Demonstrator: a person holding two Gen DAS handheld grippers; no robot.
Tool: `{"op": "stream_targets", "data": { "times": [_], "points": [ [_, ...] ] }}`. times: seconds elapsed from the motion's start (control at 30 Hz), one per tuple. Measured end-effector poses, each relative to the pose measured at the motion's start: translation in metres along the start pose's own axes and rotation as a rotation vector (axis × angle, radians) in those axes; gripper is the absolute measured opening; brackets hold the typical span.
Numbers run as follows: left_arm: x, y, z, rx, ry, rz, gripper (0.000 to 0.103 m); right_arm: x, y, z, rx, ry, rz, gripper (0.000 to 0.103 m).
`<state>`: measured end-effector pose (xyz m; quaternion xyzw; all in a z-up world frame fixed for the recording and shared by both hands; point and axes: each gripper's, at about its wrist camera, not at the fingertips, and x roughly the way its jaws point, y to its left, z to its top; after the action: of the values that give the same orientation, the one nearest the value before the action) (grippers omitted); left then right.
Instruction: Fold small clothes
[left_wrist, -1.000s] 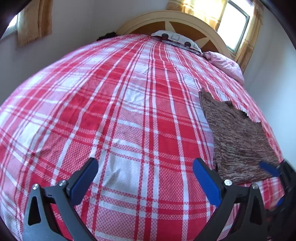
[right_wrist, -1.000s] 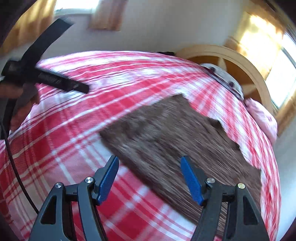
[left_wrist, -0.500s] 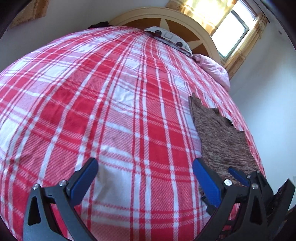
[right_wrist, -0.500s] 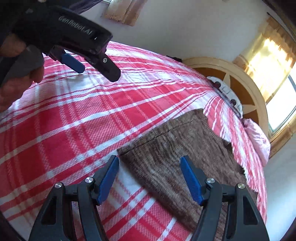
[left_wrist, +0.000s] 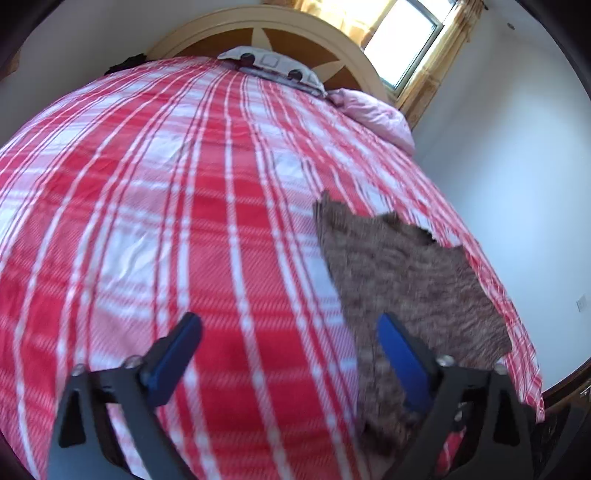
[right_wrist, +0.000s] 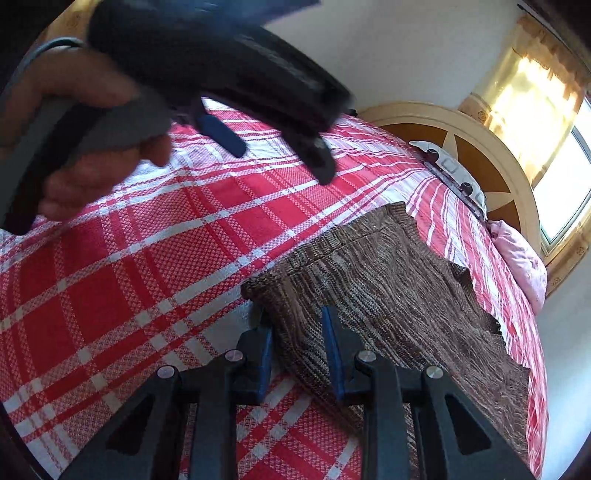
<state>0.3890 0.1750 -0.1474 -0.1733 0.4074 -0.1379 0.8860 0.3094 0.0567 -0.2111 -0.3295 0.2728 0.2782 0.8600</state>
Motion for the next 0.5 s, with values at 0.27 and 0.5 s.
{"op": "stream_targets", "data": {
  "times": [0.27,0.5],
  "points": [
    [0.041,-0.008,0.034,0.014,0.003,-0.148,0.087,0.001,-0.001,-0.002,0.022,-0.006,0.002,0.026],
    [0.078,-0.022,0.047,0.029,0.075,-0.178,0.077,0.001,0.000,-0.003,0.023,-0.010,-0.009,0.026]
  ]
}}
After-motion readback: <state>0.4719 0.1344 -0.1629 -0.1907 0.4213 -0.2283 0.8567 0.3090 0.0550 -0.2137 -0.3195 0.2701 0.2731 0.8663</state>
